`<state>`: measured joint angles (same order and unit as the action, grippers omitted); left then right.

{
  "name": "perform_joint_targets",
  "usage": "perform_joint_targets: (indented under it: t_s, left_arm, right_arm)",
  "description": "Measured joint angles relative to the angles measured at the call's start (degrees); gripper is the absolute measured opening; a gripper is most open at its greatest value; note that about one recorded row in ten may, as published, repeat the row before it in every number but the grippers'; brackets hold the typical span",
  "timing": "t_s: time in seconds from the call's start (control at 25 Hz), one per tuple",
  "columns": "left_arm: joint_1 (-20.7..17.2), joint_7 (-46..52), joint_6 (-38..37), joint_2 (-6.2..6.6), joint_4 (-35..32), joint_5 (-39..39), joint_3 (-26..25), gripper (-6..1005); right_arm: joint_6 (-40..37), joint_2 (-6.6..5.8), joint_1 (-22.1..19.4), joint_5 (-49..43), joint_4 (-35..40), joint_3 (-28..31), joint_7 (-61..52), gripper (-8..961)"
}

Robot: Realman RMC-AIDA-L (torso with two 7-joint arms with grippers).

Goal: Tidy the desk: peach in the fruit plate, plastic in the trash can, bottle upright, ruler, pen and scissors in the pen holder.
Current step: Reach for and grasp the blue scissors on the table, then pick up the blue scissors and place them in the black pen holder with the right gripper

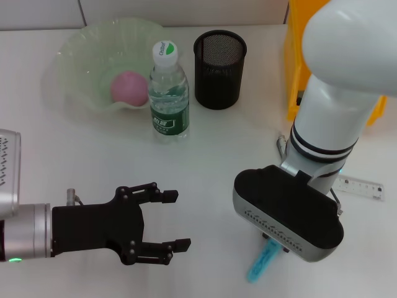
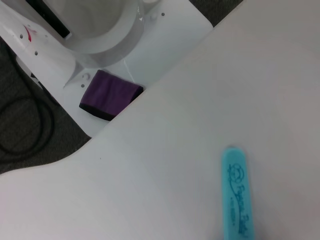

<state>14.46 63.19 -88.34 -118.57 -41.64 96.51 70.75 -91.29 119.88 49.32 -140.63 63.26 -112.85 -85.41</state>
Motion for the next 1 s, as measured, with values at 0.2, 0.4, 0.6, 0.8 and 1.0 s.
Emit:
perform_joint_targets:
  t_s: [0.2, 0.4, 0.6, 0.8, 1.0]
  left_arm:
    - [-0.1, 0.0, 0.0, 0.02, 0.0, 0.0, -0.1, 832]
    - [0.0, 0.0, 0.0, 0.08, 0.0, 0.0, -0.1, 786]
    - [0.0, 0.3, -0.1, 0.1, 0.0, -0.3, -0.6, 740]
    - [0.1, 2.2, -0.2, 0.01, 0.0, -0.4, -0.8, 736]
    - [0.0, 2.7, -0.4, -0.07, 0.0, -1.0, -0.8, 747]
  right_arm:
    - [0.4, 0.01, 0.2, 0.0, -0.3, -0.1, 0.0, 303]
    - [0.1, 0.01, 0.3, 0.3, -0.2, 0.5, -0.1, 264]
    - [-0.2, -0.02, 0.4, -0.1, 1.2, 2.4, -1.3, 237]
    - [-0.3, -0.27, 0.4, -2.6, 5.3, 9.0, -1.9, 232]
    - [-0.2, -0.5, 0.2, -7.2, 11.0, 15.6, -2.4, 232]
